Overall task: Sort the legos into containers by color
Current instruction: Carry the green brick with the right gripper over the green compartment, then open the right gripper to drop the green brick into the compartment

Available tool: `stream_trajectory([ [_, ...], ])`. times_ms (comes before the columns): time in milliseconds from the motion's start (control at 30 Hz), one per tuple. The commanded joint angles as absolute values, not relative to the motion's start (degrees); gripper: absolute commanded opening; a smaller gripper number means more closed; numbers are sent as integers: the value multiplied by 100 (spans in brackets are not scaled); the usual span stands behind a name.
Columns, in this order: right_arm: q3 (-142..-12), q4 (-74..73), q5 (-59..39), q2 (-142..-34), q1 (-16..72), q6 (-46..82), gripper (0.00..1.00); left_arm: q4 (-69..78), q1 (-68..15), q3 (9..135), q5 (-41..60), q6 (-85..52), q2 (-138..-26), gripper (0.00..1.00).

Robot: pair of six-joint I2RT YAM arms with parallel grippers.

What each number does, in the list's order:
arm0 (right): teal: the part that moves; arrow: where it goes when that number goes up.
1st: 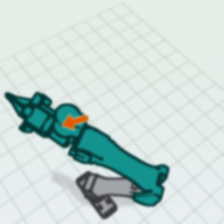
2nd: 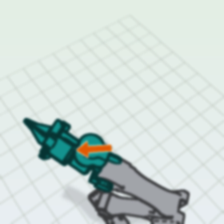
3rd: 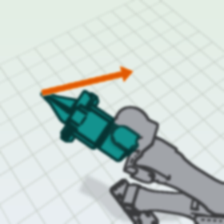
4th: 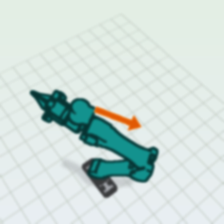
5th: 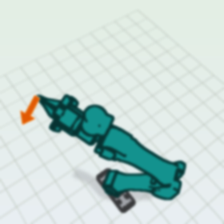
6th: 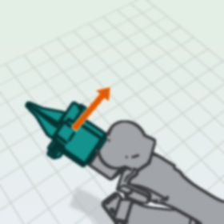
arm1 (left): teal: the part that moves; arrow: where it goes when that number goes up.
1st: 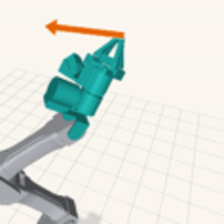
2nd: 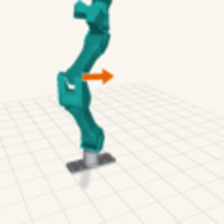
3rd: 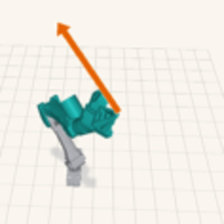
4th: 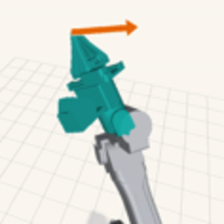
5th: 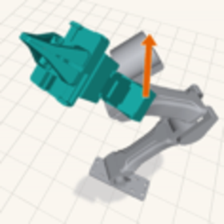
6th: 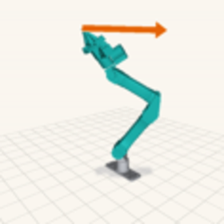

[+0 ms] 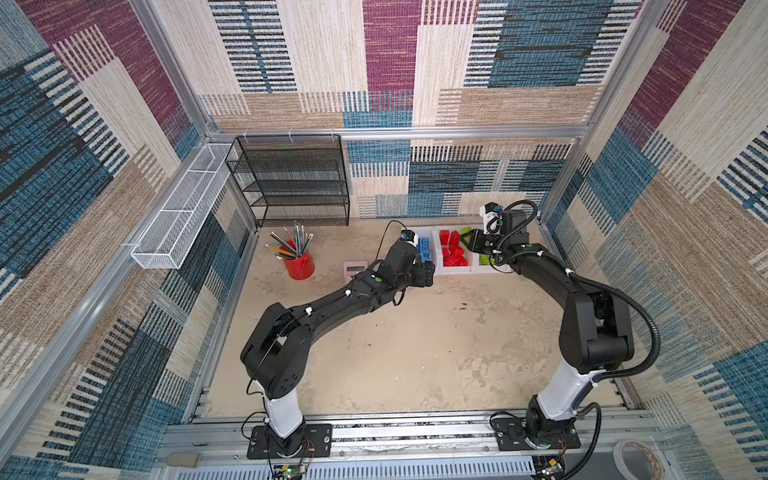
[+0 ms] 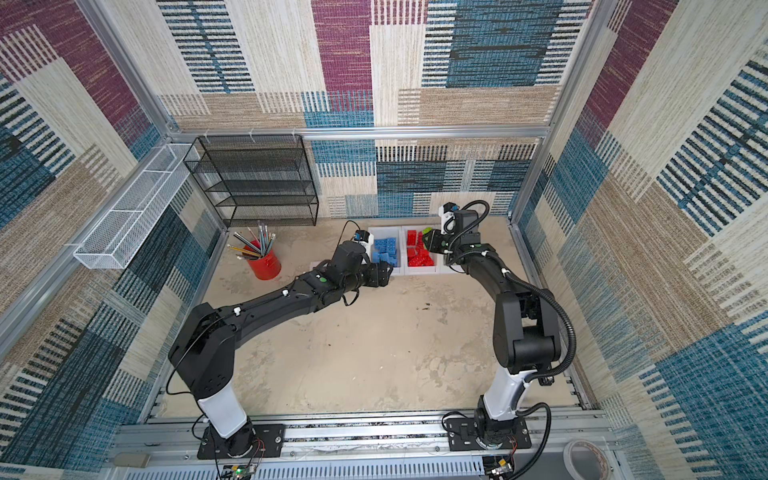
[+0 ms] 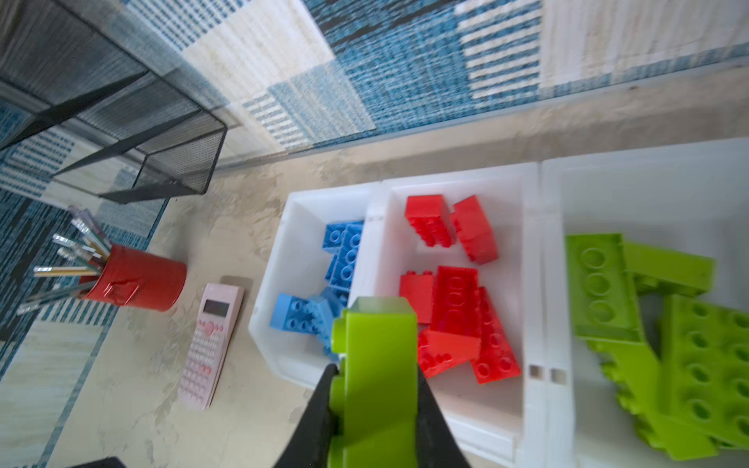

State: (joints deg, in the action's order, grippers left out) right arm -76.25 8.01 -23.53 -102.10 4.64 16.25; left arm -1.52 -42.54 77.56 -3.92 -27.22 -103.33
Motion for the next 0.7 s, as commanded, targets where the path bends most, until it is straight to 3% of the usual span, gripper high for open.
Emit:
stream_trajectory([
  [0, -7933, 654, -2275, -10450, 264, 1740, 13, -296, -4254, 8175, -211, -2563, -10633, 81],
  [400, -8772, 782, -2240, -11512, -362, 1693, 13, -516, -4249, 9215, 13, -2392, -11583, 81],
  [667, -8917, 819, -2123, -11796, -488, 1652, 15, -509, -4247, 9264, 55, -2357, -11656, 82],
])
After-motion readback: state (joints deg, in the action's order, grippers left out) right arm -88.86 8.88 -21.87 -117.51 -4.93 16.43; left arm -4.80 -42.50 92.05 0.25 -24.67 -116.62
